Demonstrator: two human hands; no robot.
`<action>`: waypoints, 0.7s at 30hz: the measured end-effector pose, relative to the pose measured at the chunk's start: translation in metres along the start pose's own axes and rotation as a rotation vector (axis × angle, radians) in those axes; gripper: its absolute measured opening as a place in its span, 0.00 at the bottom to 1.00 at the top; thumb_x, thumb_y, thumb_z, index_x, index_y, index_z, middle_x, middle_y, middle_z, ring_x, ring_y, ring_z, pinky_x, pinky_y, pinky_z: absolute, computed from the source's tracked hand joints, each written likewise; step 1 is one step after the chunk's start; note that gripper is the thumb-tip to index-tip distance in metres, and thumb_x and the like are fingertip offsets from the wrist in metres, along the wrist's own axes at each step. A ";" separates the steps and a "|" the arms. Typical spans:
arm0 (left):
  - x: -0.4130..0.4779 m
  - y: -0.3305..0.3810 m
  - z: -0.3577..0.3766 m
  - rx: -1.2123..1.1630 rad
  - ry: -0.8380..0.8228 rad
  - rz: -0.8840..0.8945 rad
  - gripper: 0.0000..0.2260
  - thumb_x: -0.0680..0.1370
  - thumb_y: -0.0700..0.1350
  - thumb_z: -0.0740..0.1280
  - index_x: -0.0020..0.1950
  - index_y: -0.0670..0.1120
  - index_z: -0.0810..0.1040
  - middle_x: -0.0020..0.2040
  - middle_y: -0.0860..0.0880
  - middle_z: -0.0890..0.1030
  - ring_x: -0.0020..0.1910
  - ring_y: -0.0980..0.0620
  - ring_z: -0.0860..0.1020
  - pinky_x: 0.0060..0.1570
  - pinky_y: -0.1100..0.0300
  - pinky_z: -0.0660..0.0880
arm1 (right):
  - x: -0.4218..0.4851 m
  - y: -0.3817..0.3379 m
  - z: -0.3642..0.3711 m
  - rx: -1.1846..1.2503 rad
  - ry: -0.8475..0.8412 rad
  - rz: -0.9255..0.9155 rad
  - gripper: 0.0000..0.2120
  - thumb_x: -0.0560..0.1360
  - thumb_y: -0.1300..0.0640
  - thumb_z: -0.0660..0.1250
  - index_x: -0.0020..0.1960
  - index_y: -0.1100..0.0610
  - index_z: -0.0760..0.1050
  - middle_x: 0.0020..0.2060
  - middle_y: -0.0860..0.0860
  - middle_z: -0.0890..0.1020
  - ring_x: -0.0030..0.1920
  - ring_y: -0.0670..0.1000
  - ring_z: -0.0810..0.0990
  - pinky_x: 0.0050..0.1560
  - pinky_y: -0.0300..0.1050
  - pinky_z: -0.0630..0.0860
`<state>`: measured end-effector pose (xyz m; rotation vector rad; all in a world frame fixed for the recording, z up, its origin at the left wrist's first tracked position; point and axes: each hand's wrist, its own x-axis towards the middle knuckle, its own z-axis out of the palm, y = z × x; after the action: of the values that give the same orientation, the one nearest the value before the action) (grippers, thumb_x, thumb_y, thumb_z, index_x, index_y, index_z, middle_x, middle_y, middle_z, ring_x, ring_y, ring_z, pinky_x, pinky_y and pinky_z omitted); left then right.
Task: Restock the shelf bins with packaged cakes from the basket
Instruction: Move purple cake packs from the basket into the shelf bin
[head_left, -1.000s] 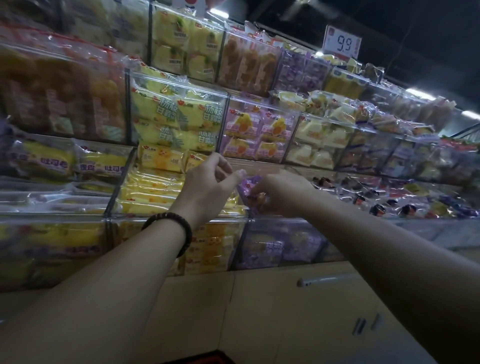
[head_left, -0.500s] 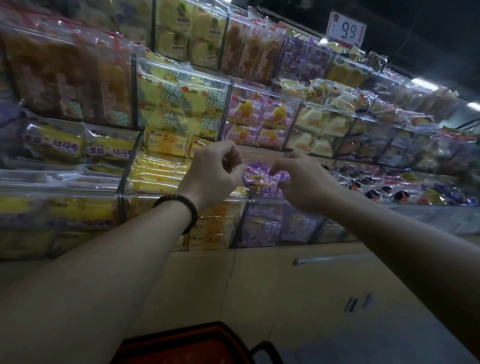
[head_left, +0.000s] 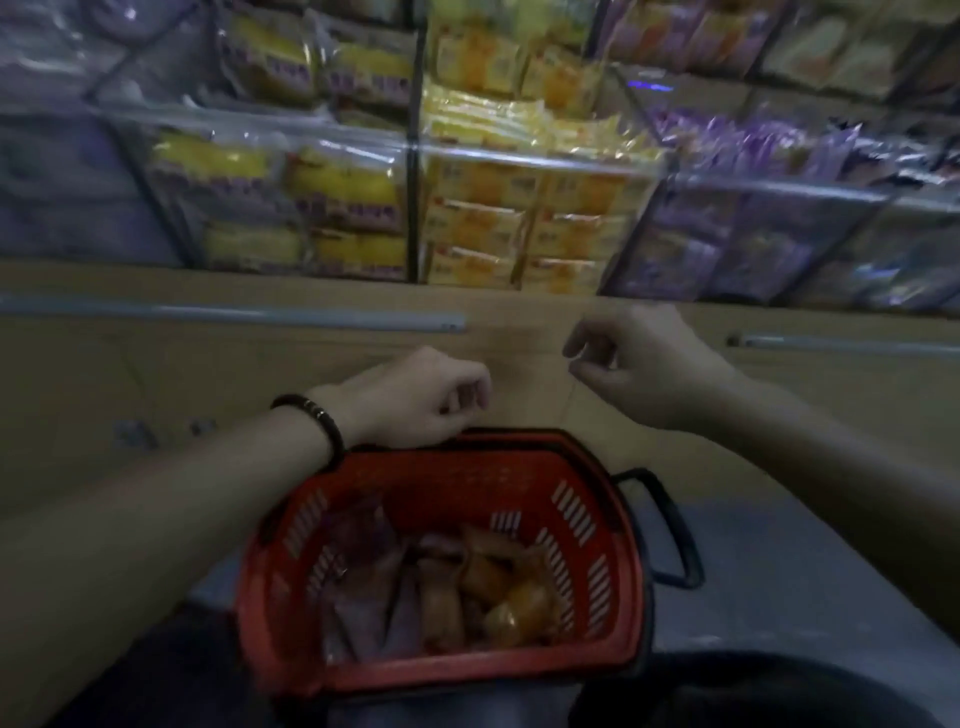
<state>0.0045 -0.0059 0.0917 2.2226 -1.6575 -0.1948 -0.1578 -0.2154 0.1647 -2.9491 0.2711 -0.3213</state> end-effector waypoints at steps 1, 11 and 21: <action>-0.009 -0.010 0.006 -0.025 -0.043 -0.085 0.03 0.83 0.48 0.69 0.52 0.58 0.79 0.49 0.58 0.84 0.45 0.63 0.80 0.42 0.64 0.75 | 0.002 -0.007 0.020 0.022 -0.083 0.019 0.06 0.80 0.50 0.69 0.53 0.49 0.83 0.39 0.43 0.83 0.43 0.46 0.81 0.46 0.44 0.79; -0.026 -0.097 0.066 0.011 -0.504 -0.486 0.05 0.84 0.49 0.66 0.53 0.56 0.82 0.58 0.53 0.84 0.53 0.50 0.83 0.53 0.57 0.80 | 0.024 -0.069 0.245 0.208 -0.561 0.148 0.09 0.76 0.50 0.72 0.54 0.50 0.84 0.56 0.52 0.87 0.59 0.55 0.84 0.54 0.41 0.75; -0.032 -0.131 0.064 -0.108 -0.553 -0.589 0.16 0.82 0.37 0.61 0.60 0.53 0.83 0.57 0.48 0.85 0.53 0.45 0.85 0.50 0.53 0.83 | 0.049 -0.088 0.416 0.361 -0.580 0.282 0.35 0.67 0.34 0.74 0.68 0.52 0.77 0.61 0.56 0.84 0.63 0.58 0.83 0.60 0.49 0.78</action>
<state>0.0922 0.0442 -0.0191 2.6596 -1.1052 -1.1010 -0.0024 -0.0810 -0.2103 -2.4636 0.4761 0.4657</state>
